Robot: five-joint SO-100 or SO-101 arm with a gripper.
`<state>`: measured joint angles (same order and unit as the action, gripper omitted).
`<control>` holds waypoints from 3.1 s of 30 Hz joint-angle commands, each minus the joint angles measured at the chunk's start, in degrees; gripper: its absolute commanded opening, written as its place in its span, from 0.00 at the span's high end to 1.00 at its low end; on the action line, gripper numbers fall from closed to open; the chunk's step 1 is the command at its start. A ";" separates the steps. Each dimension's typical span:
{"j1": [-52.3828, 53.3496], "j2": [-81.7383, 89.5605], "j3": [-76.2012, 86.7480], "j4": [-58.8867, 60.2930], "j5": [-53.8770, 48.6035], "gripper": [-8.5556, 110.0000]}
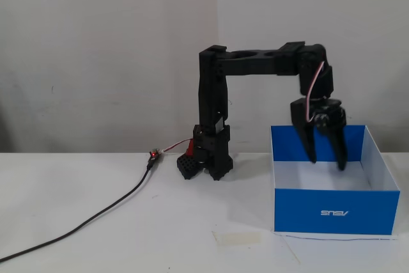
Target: Pick the gray block and keep it in the box.
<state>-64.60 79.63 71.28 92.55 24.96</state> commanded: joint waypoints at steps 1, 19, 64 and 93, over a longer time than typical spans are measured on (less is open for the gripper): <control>10.72 8.70 -1.05 -0.18 -5.63 0.82; 51.33 38.23 38.85 -27.16 -21.27 0.93; 60.47 116.81 103.27 -29.88 -18.11 0.93; 60.56 116.81 103.27 -29.88 -17.93 0.93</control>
<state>-4.57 189.76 174.11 62.31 6.68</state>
